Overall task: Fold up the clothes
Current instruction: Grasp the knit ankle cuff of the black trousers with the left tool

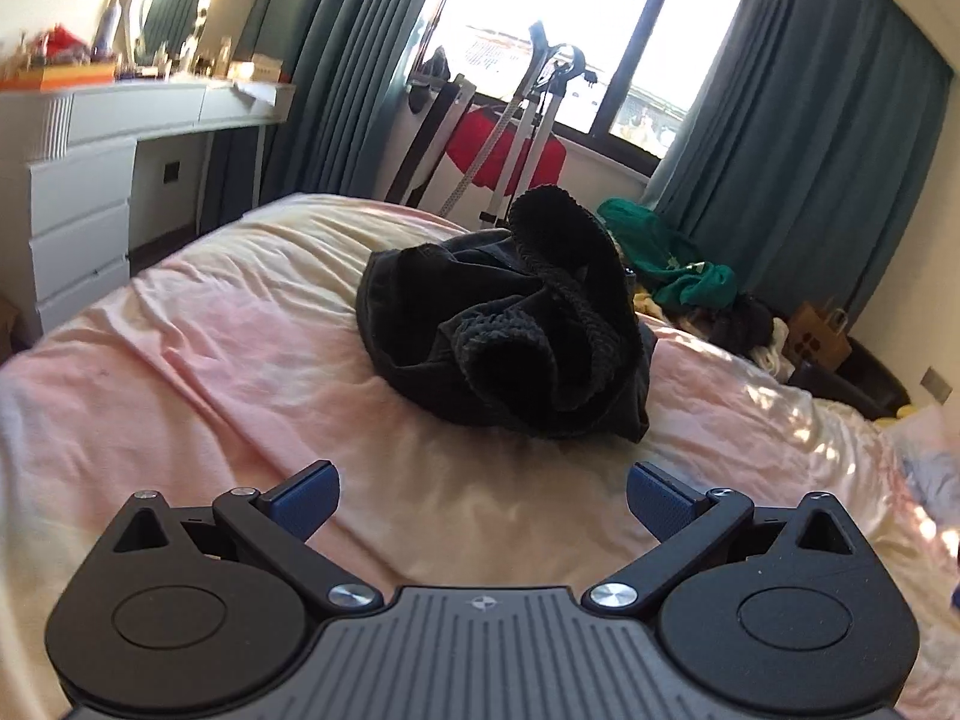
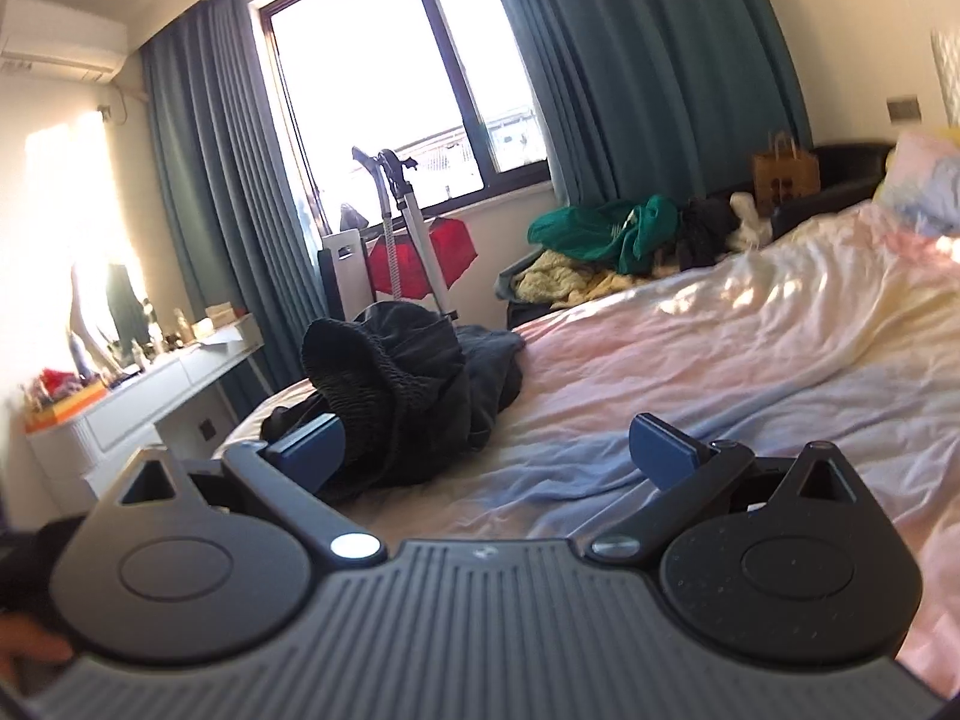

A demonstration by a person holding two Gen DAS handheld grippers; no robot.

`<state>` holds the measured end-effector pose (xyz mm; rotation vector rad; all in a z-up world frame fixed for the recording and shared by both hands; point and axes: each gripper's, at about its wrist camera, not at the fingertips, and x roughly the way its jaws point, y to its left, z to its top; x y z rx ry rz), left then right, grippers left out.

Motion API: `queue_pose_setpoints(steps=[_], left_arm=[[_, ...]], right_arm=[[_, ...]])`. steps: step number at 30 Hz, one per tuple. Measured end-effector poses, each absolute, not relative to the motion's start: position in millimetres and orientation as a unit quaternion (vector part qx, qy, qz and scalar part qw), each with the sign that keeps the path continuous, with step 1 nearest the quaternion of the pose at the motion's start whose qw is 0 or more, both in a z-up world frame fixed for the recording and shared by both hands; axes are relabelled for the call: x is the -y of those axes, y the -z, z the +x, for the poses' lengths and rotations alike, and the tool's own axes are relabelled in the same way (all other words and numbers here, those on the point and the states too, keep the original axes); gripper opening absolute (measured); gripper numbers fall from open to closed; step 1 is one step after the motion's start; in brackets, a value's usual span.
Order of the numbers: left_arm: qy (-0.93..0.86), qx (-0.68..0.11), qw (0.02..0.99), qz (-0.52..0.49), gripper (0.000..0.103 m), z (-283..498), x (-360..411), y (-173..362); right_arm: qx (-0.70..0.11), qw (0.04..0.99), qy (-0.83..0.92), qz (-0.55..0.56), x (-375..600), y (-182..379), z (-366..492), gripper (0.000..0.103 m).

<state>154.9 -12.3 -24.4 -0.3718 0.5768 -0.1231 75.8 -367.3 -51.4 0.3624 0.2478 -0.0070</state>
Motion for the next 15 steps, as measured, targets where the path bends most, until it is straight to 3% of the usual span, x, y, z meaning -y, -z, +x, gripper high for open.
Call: queue_pose_setpoints(steps=[8, 13, 15], left_arm=[[0.02, -0.28, 0.879, -0.386, 0.1, 258.2, -3.2, 61.0], [0.026, -0.298, 0.859, -0.416, 0.076, 296.9, -0.4, 91.8], [0.033, -0.295, 0.861, -0.413, 0.06, 304.1, 3.5, 94.0]], right_arm=[[-0.169, 0.96, 0.001, 0.225, 379.9, 84.9, 109.7, 0.103], [-0.183, 0.953, 0.005, 0.241, 384.5, 102.0, 129.0, 0.103], [-0.188, 0.951, 0.006, 0.245, 385.1, 108.5, 134.5, 0.103]])
